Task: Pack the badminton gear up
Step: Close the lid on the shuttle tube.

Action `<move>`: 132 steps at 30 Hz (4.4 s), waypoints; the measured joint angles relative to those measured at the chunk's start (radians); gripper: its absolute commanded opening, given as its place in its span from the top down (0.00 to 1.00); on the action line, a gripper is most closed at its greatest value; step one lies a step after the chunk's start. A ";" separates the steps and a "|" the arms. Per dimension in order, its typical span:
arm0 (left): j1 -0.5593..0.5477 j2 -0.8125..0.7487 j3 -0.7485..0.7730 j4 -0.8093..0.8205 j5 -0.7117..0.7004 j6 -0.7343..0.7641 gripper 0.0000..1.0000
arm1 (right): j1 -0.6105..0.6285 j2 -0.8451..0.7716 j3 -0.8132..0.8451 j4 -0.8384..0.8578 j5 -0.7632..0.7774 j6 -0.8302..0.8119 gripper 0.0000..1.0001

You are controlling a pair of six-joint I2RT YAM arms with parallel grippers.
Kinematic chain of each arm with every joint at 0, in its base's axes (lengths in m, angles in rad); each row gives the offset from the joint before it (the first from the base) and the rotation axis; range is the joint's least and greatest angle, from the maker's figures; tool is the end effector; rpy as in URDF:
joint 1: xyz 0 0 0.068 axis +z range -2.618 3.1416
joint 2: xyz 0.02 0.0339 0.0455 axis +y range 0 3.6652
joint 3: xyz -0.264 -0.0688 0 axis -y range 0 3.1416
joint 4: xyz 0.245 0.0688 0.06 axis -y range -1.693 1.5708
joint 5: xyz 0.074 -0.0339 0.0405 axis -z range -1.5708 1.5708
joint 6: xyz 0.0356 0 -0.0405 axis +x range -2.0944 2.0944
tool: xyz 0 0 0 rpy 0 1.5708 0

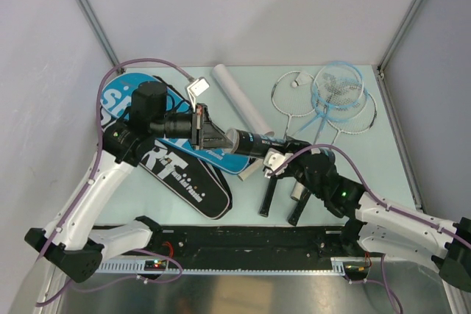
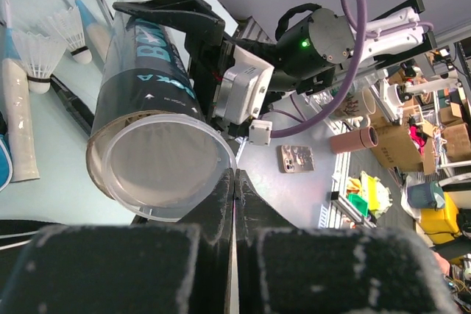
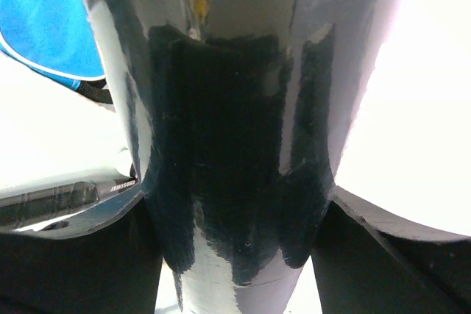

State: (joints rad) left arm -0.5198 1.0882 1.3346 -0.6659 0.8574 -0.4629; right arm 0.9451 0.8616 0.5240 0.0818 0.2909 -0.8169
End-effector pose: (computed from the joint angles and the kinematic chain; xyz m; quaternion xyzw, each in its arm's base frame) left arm 0.1683 -0.1273 0.4257 0.2479 0.7562 -0.5410 0.2720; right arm 0.1276 0.1591 0.2620 -0.5477 0.5667 -0.0758 0.6108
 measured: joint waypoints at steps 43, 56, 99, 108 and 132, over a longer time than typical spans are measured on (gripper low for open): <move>-0.002 0.037 -0.027 0.020 0.043 -0.009 0.62 | 0.006 -0.040 0.000 -0.018 -0.035 -0.003 0.74; -0.002 0.000 0.014 0.021 -0.029 -0.011 0.71 | 0.006 -0.055 0.000 -0.017 -0.068 0.002 0.73; -0.107 -0.021 -0.104 0.056 -0.530 0.080 0.86 | 0.079 0.093 0.030 -0.072 0.015 0.187 0.73; -0.160 -0.041 -0.151 0.121 -0.669 0.049 0.86 | 0.079 0.163 0.094 -0.133 0.063 0.231 0.74; -0.170 -0.080 -0.193 0.214 -0.747 -0.145 0.81 | 0.045 0.165 0.126 -0.124 0.018 0.367 0.75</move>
State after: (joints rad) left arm -0.6899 1.0080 1.1412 -0.4519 0.1104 -0.6075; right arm 0.9897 1.0264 0.6495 -0.0422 0.3088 -0.4500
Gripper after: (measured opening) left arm 0.190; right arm 0.700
